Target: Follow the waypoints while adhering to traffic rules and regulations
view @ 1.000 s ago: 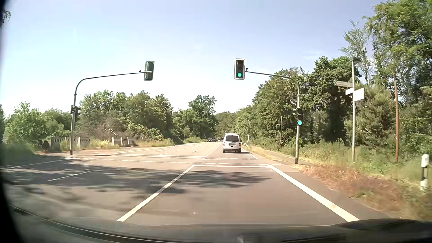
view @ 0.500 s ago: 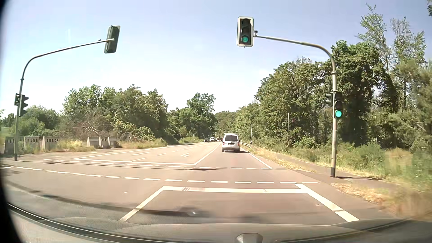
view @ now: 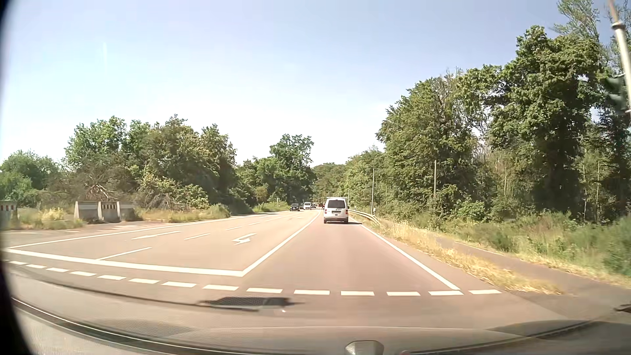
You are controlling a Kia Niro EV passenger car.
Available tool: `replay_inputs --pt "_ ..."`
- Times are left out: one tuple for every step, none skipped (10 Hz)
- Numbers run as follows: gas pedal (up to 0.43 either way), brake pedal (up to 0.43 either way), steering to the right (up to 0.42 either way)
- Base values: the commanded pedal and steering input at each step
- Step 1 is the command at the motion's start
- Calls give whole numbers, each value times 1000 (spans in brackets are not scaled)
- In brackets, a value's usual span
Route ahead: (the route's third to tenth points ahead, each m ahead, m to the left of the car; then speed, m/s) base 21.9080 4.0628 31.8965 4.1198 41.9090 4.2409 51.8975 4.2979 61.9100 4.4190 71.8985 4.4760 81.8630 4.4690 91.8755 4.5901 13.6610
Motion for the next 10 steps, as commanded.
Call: replay_inputs --pt "189 30 1" --pt "189 30 1" --pt "189 30 1" --pt "189 30 1" --pt "189 30 1" --pt "189 30 0" --pt "189 30 0" --pt "189 30 0" --pt "189 30 -1" --pt "189 30 0"
